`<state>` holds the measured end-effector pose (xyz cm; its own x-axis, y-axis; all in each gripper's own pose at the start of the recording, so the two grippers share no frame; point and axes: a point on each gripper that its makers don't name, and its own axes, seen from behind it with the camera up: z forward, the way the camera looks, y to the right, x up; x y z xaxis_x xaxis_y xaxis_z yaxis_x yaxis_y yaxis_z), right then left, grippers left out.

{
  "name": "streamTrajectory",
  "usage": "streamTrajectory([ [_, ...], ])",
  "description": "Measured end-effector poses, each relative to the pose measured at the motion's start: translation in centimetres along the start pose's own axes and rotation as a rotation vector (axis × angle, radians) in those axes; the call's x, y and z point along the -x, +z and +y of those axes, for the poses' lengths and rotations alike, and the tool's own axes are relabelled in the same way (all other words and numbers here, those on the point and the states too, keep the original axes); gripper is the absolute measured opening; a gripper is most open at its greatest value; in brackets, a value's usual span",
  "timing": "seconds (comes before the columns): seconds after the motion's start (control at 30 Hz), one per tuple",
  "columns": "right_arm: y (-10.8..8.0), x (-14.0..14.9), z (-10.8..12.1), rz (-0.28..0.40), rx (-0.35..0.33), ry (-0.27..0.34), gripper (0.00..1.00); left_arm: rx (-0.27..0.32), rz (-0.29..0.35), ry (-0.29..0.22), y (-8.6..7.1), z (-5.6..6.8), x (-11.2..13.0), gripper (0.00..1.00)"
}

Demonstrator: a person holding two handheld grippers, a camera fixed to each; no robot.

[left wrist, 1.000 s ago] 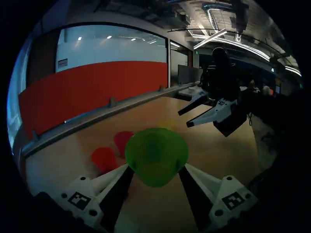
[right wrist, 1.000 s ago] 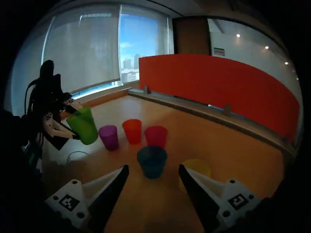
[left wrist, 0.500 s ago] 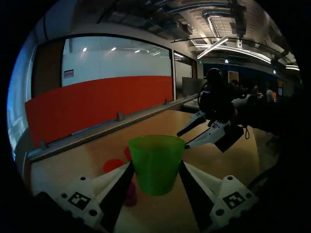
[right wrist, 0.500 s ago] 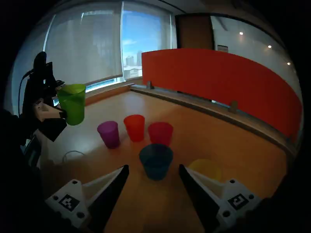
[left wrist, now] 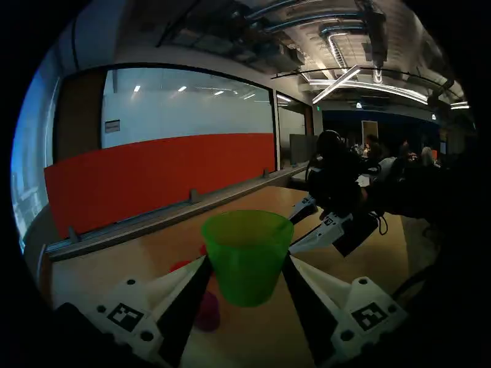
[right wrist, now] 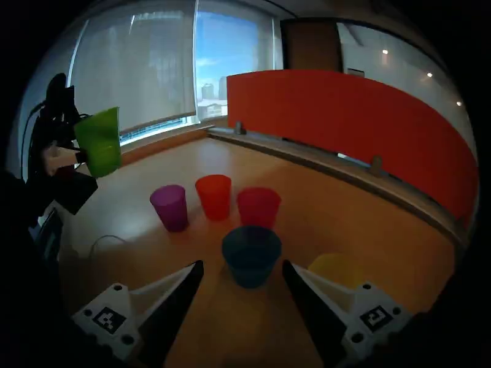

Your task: Pour water

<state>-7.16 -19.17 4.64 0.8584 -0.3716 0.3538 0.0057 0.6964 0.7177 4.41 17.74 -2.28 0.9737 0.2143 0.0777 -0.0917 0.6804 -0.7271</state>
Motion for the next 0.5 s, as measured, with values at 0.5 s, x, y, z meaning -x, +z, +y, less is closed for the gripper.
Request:
streamTrajectory([
  [0.5, 2.7, 0.9, 0.7, -0.035, 0.02, -0.028, 0.99, -0.028, 0.034, -0.016, -0.9, -1.3, -0.7, 0.8],
])
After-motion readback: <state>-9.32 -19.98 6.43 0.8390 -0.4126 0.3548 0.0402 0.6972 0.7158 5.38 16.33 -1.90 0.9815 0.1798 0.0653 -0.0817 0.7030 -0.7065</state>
